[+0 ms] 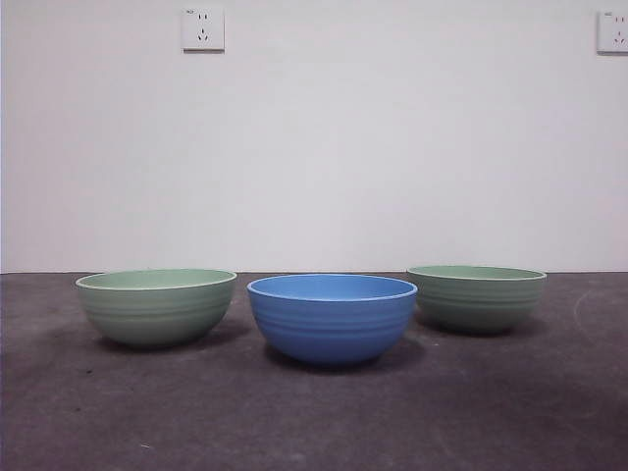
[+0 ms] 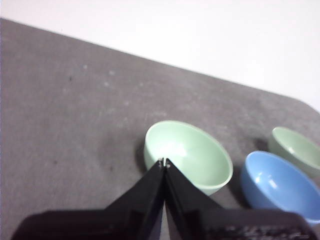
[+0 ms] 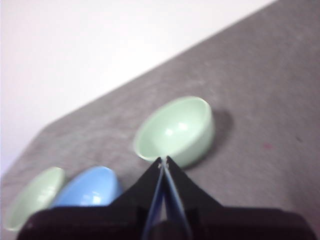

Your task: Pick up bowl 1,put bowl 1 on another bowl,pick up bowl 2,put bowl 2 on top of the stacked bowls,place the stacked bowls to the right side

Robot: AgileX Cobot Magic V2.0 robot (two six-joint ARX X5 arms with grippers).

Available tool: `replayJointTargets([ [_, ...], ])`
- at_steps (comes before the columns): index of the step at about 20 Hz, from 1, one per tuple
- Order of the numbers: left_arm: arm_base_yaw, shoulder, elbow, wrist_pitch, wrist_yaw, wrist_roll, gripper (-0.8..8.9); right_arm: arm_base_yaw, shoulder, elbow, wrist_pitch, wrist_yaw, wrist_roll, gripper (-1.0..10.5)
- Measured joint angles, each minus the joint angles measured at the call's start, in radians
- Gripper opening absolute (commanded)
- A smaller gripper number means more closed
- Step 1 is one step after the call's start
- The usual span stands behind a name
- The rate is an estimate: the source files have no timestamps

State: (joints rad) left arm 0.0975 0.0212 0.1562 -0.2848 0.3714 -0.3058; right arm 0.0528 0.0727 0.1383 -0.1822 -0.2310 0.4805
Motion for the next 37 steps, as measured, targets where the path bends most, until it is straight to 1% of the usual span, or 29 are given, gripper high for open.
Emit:
replayJointTargets([
  [4,0.000,0.038,0.084,-0.047,0.040,-0.002,-0.08,0.000,0.090,0.128,-0.052,-0.070,-0.008,-0.1],
  [7,0.000,0.098,0.151,-0.077,0.114,0.009,-0.08,0.000,0.181,0.242,-0.165,-0.132,-0.067,-0.1],
  [10,0.000,0.175,0.230,-0.136,0.196,0.045,-0.08,0.000,0.283,0.369,-0.305,-0.178,-0.156,-0.1],
  [13,0.000,0.262,0.317,-0.223,0.270,0.110,-0.08,0.000,0.378,0.500,-0.441,-0.216,-0.261,-0.1],
  [15,0.000,0.321,0.380,-0.301,0.286,0.168,-0.08,0.001,0.438,0.587,-0.533,-0.234,-0.339,-0.1],
  [18,0.000,0.393,0.466,-0.417,0.309,0.262,-0.08,0.008,0.509,0.694,-0.649,-0.240,-0.442,-0.1],
  [21,-0.008,0.451,0.546,-0.521,0.335,0.351,-0.08,0.023,0.570,0.776,-0.755,-0.241,-0.530,-0.1],
  [23,-0.019,0.482,0.596,-0.588,0.350,0.402,-0.08,0.035,0.603,0.814,-0.817,-0.241,-0.573,-0.1],
  [28,-0.050,0.531,0.695,-0.742,0.361,0.506,-0.08,0.084,0.656,0.854,-0.937,-0.241,-0.621,-0.1],
  [30,-0.063,0.539,0.715,-0.778,0.361,0.528,-0.08,0.108,0.667,0.854,-0.979,-0.240,-0.634,-0.1],
  [33,-0.073,0.542,0.725,-0.807,0.361,0.543,0.02,0.133,0.674,0.854,-0.996,-0.241,-0.639,0.1],
  [34,-0.073,0.543,0.727,-0.810,0.361,0.546,0.16,0.137,0.674,0.854,-0.996,-0.241,-0.639,0.1],
  [35,-0.073,0.543,0.727,-0.810,0.361,0.546,0.85,0.138,0.674,0.854,-0.996,-0.241,-0.639,0.5],
  [36,-0.073,0.544,0.727,-0.810,0.360,0.547,2.03,0.138,0.674,0.854,-0.996,-0.240,-0.639,1.2],
  [37,-0.073,0.544,0.727,-0.810,0.356,0.547,3.47,0.138,0.674,0.854,-0.996,-0.240,-0.637,2.2],
])
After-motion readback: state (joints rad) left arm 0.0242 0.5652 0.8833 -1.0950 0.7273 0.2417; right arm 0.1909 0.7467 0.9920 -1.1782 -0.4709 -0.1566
